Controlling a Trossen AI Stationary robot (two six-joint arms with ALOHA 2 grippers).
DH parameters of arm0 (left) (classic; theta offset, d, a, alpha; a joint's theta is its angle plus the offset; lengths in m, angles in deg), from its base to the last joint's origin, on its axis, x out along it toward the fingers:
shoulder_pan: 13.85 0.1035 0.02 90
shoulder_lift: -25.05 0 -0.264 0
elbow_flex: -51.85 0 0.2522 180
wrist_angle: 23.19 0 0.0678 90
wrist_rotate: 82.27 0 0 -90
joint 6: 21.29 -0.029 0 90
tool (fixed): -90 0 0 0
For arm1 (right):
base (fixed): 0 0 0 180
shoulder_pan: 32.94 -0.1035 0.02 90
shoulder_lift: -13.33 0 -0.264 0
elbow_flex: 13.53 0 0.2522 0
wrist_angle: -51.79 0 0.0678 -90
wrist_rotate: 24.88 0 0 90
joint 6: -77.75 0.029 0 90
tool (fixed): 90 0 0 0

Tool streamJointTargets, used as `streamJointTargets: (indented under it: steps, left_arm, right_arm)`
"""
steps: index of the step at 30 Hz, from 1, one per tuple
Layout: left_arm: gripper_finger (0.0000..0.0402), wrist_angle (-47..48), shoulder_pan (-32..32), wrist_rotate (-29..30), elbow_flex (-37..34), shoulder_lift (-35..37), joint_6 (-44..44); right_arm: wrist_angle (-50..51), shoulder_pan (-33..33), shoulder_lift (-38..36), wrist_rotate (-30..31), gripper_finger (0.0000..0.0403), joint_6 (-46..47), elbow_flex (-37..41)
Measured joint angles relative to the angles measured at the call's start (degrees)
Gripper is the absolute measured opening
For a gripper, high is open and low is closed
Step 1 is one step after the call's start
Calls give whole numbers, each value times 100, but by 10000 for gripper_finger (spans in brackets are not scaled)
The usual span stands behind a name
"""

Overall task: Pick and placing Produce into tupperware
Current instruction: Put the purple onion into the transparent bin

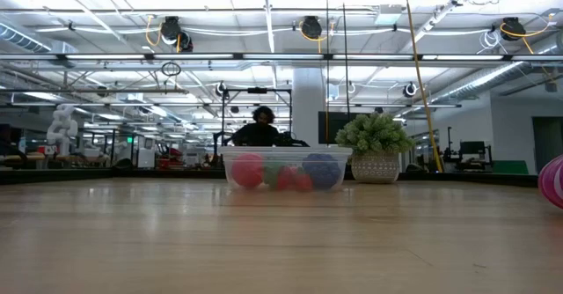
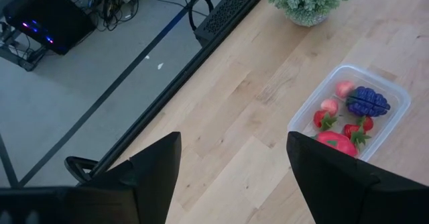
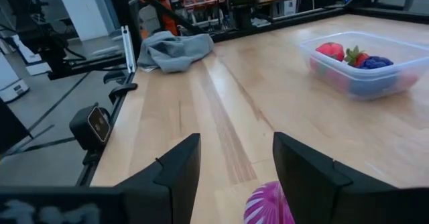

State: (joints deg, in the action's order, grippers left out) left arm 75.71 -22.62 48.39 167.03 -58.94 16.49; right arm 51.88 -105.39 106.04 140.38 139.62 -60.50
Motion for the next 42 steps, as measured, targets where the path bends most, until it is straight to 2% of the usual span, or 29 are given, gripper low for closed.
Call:
streamJointTargets:
  steps: [8, 22, 28, 34, 42]
  left_arm:
    - [278, 0, 2, 0, 1, 0, -2]
    - [278, -26, 2, 0, 1, 0, -2]
    - [278, -23, 2, 0, 1, 0, -2]
    - [278, -22, 1, 0, 1, 0, -3]
    - [278, -20, 0, 0, 1, 0, -4]
  right_arm:
    - [-181, 7, -69, 287, 185, 99, 0]
    - [-172, 135, -85, 242, 261, 328, 0]
    - [-108, 307, -87, -196, 286, 342, 0]
    - [-88, 419, -90, -574, 290, 342, 0]
    - [407, 772, -281, -1706, 290, 492, -2]
